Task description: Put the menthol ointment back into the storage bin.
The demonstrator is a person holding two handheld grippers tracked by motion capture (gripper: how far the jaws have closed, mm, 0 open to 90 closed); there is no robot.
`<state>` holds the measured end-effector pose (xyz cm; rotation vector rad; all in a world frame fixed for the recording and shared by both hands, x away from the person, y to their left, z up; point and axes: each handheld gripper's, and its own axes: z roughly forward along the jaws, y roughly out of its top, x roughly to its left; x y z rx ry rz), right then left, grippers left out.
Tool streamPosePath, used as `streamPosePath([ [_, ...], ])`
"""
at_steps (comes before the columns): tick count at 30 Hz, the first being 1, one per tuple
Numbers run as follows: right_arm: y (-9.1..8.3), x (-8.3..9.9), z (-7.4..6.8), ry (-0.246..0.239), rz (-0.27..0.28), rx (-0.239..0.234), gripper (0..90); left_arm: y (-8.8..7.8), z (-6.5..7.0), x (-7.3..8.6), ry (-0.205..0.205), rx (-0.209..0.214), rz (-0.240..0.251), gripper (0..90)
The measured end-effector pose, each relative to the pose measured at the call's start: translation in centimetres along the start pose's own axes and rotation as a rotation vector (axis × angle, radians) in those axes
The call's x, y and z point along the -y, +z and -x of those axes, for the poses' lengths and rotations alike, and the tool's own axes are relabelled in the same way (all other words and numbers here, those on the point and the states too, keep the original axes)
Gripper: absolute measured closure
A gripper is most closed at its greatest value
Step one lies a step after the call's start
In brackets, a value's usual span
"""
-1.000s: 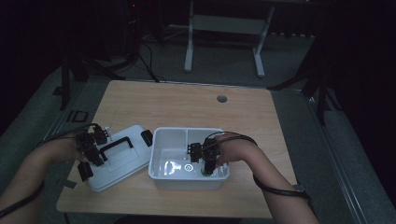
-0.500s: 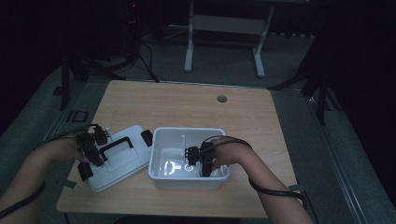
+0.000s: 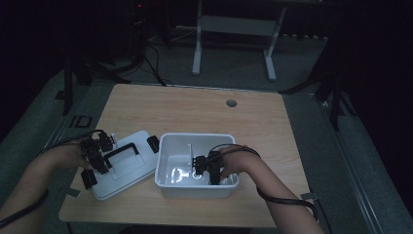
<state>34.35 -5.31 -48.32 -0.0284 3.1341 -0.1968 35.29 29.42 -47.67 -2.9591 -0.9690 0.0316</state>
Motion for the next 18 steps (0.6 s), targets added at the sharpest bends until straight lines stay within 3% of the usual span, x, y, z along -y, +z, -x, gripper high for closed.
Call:
streamPosePath([
  [2, 0.0, -0.1, 0.0, -0.017, -0.007, -0.003, 45.3, 0.0, 0.0, -0.1, -0.001, -0.001, -0.004, 49.5],
  [6, -1.1, -0.1, -0.1, -0.021, 0.017, 0.002, 44.9, 0.0, 0.0, 0.0, -0.002, 0.001, -0.002, 49.5],
  [12, -2.3, 0.1, -0.1, -0.026, 0.011, 0.017, 43.7, -0.2, 0.0, -0.1, 0.001, -0.002, -0.007, 49.5],
  [16, -3.7, 0.6, -0.1, -0.026, 0.035, 0.033, 42.4, -0.3, 0.0, -0.1, 0.000, -0.006, -0.004, 49.5],
  [18, -5.1, 1.1, -0.1, -0.004, 0.065, 0.036, 41.1, -0.3, 0.0, 0.0, -0.002, -0.004, -0.001, 49.6],
])
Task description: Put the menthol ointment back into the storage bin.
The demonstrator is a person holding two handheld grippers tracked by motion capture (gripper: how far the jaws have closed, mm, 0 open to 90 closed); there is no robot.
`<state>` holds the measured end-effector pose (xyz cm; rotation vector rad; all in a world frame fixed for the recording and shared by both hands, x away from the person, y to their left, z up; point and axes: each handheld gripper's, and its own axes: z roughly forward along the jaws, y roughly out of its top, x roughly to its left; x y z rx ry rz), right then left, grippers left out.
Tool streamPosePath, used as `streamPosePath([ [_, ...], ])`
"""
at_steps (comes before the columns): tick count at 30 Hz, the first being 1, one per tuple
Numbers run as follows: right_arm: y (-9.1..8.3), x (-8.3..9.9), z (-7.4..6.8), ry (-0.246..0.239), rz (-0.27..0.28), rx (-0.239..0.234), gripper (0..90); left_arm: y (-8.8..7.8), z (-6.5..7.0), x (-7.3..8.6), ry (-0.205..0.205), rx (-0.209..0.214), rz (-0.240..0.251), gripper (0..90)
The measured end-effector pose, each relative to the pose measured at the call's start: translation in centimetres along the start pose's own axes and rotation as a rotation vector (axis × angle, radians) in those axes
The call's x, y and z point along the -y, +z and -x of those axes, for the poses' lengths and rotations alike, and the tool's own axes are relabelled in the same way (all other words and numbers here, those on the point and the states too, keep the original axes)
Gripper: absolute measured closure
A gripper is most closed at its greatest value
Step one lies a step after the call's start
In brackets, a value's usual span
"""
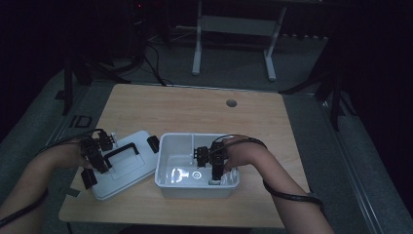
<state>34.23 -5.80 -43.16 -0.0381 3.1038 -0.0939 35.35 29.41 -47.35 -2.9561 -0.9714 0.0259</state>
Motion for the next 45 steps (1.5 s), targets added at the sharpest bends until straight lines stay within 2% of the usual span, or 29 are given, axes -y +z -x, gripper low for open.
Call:
streamPosePath([
  [5, -2.6, 1.3, 0.1, 0.012, 0.041, 0.022, 40.3, 0.0, 0.0, 0.1, 0.002, 0.000, 0.003, 49.5],
  [6, -2.6, 1.3, 0.1, 0.012, 0.041, 0.022, 40.3, 0.0, 0.0, 0.1, 0.002, 0.000, 0.003, 49.5],
  [7, -3.5, 2.0, 0.1, 0.019, 0.059, 0.028, 39.1, -0.1, 0.1, 0.1, -0.001, 0.001, 0.006, 49.5],
  [10, -4.4, 2.8, 0.0, 0.028, 0.078, 0.038, 37.8, -0.1, 0.0, 0.1, 0.000, 0.001, 0.006, 49.5],
  [11, -5.1, 3.7, 0.0, 0.036, 0.086, 0.051, 36.5, -0.2, 0.0, 0.1, -0.002, 0.000, 0.007, 49.5],
  [14, -5.6, 4.7, 0.1, 0.057, 0.087, 0.069, 35.5, -0.3, 0.0, 0.1, -0.002, -0.002, 0.008, 49.6],
  [15, -5.9, 5.7, 0.2, 0.072, 0.093, 0.092, 33.7, -0.4, 0.0, 0.1, 0.002, -0.002, 0.010, 49.6],
  [17, -5.9, 7.0, 0.2, 0.094, 0.097, 0.093, 31.8, -0.3, 0.0, 0.2, 0.002, -0.001, 0.014, 50.0],
  [18, -5.9, 7.0, 0.2, 0.094, 0.097, 0.093, 31.8, -0.3, 0.0, 0.2, 0.002, -0.001, 0.014, 50.1],
  [19, -5.7, 8.2, 0.2, 0.115, 0.104, 0.098, 29.6, -0.3, 0.0, 0.2, 0.001, -0.001, 0.014, 50.1],
  [21, -5.0, 9.4, 0.3, 0.139, 0.092, 0.093, 26.1, -0.2, -0.1, 0.2, 0.002, 0.000, 0.011, 50.1],
  [22, -5.0, 9.4, 0.3, 0.139, 0.092, 0.093, 26.1, -0.2, -0.1, 0.2, 0.002, 0.000, 0.011, 50.2],
  [23, -4.2, 10.5, 0.4, 0.162, 0.085, 0.080, 21.3, -0.2, -0.1, 0.1, -0.002, 0.000, 0.010, 50.2],
  [25, -3.8, 11.0, 0.4, 0.171, 0.082, 0.070, 20.0, -0.2, -0.3, 0.2, -0.006, 0.007, 0.014, 50.2],
  [26, -2.8, 11.9, 0.4, 0.183, 0.083, 0.052, 17.6, -0.1, -0.8, 0.3, -0.033, 0.022, 0.042, 50.2],
  [27, -2.4, 12.2, 0.3, 0.189, 0.080, 0.045, 17.6, -0.1, -1.0, 0.3, -0.042, 0.022, 0.050, 50.3],
  [28, -2.4, 12.2, 0.3, 0.189, 0.080, 0.045, 17.6, -0.1, -1.0, 0.3, -0.042, 0.022, 0.050, 50.6],
  [30, -1.0, 13.1, 0.2, 0.199, 0.058, 0.031, 16.2, 0.1, -1.0, 0.2, -0.046, 0.021, 0.045, 50.6],
  [31, -0.6, 13.3, 0.2, 0.203, 0.054, 0.029, 16.2, 0.3, -1.0, -0.1, -0.034, 0.008, 0.036, 50.8],
  [35, 0.5, 14.2, 0.2, 0.237, 0.056, 0.006, 16.2, 0.4, -0.9, -0.8, -0.028, 0.002, 0.041, 53.4],
  [37, 1.0, 14.5, 0.1, 0.245, 0.052, 0.001, 16.2, 0.4, -0.9, -1.1, -0.013, -0.008, 0.034, 55.1],
  [39, 1.5, 14.7, 0.0, 0.242, 0.042, -0.007, 16.3, 0.5, -0.8, -1.2, -0.025, -0.003, 0.031, 58.1],
  [42, 2.3, 15.1, -0.2, 0.251, 0.032, -0.028, 16.3, 0.6, -0.8, -1.5, -0.005, 0.002, 0.009, 60.7],
  [45, 3.0, 15.5, -0.3, 0.264, 0.022, -0.018, 16.3, 0.8, -0.6, -1.7, 0.009, 0.007, -0.003, 64.9],
])
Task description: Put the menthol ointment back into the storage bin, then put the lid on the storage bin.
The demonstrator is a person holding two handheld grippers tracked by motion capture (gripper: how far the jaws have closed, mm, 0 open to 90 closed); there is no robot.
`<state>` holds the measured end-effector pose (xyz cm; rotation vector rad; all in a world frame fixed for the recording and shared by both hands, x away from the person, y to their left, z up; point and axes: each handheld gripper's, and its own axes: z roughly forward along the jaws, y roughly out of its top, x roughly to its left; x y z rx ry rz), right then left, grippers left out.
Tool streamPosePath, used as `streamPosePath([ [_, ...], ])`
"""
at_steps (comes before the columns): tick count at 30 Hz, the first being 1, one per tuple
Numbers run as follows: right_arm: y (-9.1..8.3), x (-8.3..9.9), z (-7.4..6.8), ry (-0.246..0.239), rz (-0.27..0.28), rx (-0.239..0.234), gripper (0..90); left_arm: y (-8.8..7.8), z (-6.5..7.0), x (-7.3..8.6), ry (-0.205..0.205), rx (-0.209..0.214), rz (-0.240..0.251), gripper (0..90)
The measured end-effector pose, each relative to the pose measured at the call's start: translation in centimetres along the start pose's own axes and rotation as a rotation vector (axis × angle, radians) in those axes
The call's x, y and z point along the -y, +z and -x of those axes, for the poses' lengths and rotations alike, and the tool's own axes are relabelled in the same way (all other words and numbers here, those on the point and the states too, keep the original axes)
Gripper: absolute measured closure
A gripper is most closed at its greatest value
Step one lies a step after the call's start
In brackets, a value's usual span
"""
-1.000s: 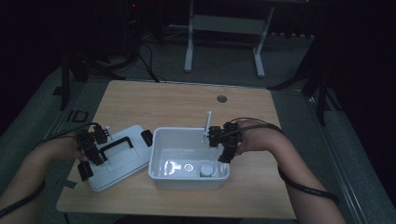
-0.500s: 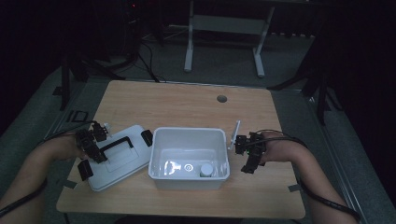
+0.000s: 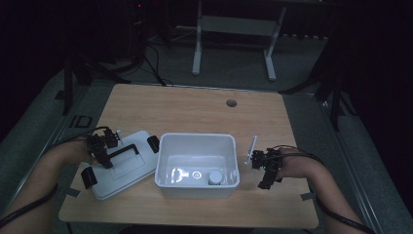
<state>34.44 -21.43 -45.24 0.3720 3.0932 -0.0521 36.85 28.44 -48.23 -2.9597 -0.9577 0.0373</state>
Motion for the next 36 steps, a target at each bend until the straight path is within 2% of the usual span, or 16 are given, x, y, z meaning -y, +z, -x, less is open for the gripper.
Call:
streamPosePath([
  [2, 0.3, 0.1, 0.0, 0.006, 0.000, 0.004, 16.3, 0.1, 0.0, -0.1, 0.001, -0.006, -0.013, 65.9],
  [3, 1.0, 0.3, 0.1, 0.016, -0.007, 0.007, 16.3, 0.4, 0.0, -0.3, 0.004, -0.017, -0.026, 66.6],
  [5, 1.8, 0.6, 0.1, 0.027, -0.023, 0.012, 16.3, 0.5, 0.0, -0.3, 0.001, -0.016, -0.027, 66.6],
  [6, 2.1, 0.8, 0.2, 0.032, -0.031, 0.011, 16.3, 0.7, 0.0, -0.4, 0.002, -0.001, -0.021, 66.7],
  [12, 3.6, 1.5, 0.5, 0.049, -0.063, -0.002, 16.4, 0.9, -0.2, -0.6, 0.002, -0.015, -0.045, 73.0],
  [15, 3.7, 1.7, 0.6, 0.054, -0.064, -0.003, 16.4, 1.0, -0.1, -0.7, -0.003, -0.012, -0.048, 73.9],
  [19, 3.6, 1.7, 0.6, 0.054, -0.055, -0.002, 16.5, 1.1, 0.0, -0.8, -0.003, 0.014, -0.053, 82.7],
  [20, 3.4, 1.7, 0.5, 0.054, -0.055, -0.002, 16.5, 1.1, 0.1, -0.8, 0.009, 0.008, -0.060, 82.9],
  [23, 3.3, 1.8, 0.4, 0.057, -0.057, 0.001, 16.5, 1.1, -0.2, -0.8, -0.009, 0.026, -0.061, 83.2],
  [26, 3.3, 1.9, 0.4, 0.060, -0.051, -0.001, 16.6, 1.0, -0.2, -0.8, -0.011, 0.027, -0.061, 83.4],
  [29, 3.3, 2.0, 0.5, 0.059, -0.052, 0.000, 16.6, 0.9, -0.3, -0.6, -0.025, 0.035, -0.036, 83.5],
  [36, 3.0, 2.1, 0.5, 0.068, -0.049, 0.002, 16.6, 0.1, -0.1, -0.2, -0.015, 0.039, -0.027, 83.6],
])
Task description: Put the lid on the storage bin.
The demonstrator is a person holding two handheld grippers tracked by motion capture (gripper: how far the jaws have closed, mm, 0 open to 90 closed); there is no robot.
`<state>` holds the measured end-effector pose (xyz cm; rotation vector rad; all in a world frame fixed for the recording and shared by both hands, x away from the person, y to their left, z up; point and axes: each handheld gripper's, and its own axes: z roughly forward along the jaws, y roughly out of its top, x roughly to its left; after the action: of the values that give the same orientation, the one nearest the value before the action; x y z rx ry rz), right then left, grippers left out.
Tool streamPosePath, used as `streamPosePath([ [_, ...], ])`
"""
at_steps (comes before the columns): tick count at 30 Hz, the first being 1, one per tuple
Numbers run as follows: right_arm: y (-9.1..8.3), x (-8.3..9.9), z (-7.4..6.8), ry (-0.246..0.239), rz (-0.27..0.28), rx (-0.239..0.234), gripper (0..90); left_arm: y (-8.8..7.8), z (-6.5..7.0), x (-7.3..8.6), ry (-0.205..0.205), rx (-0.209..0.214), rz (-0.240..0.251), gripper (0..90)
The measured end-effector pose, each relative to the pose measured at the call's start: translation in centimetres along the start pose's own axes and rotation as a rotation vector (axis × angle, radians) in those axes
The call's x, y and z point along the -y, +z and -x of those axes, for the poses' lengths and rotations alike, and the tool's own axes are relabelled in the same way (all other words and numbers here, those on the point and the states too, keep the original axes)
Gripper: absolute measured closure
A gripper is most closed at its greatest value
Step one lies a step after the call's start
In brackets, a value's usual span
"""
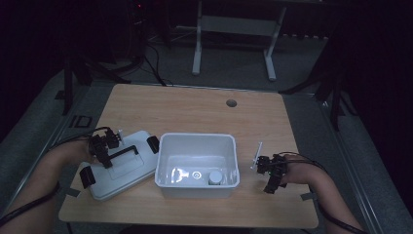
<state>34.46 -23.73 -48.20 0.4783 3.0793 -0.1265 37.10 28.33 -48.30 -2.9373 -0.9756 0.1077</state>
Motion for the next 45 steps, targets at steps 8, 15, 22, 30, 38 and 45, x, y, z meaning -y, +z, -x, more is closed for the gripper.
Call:
streamPosePath([
  [8, -0.2, -0.1, -0.1, -0.004, 0.004, 0.004, 16.6, -2.5, 0.6, 1.0, 0.006, -0.011, 0.011, 83.5],
  [15, -0.1, 0.2, -0.2, -0.001, 0.001, 0.000, 16.6, -5.4, 0.8, 2.7, -0.008, -0.048, 0.011, 83.5],
  [22, -0.1, 0.4, -0.2, 0.002, -0.003, -0.002, 16.6, -8.9, 1.2, 4.5, -0.023, -0.073, 0.030, 83.5],
  [30, -0.3, 0.1, -0.2, -0.003, 0.003, 0.000, 16.6, -12.6, 2.6, 4.0, 0.030, -0.108, 0.067, 83.5],
  [38, -0.2, 0.2, -0.3, -0.001, 0.000, -0.004, 16.6, -14.2, 5.1, 1.3, 0.125, -0.112, 0.111, 83.5],
  [45, 0.0, 0.3, -0.3, -0.004, -0.004, -0.007, 16.6, -14.7, 6.9, -1.7, 0.226, -0.100, 0.118, 83.4],
])
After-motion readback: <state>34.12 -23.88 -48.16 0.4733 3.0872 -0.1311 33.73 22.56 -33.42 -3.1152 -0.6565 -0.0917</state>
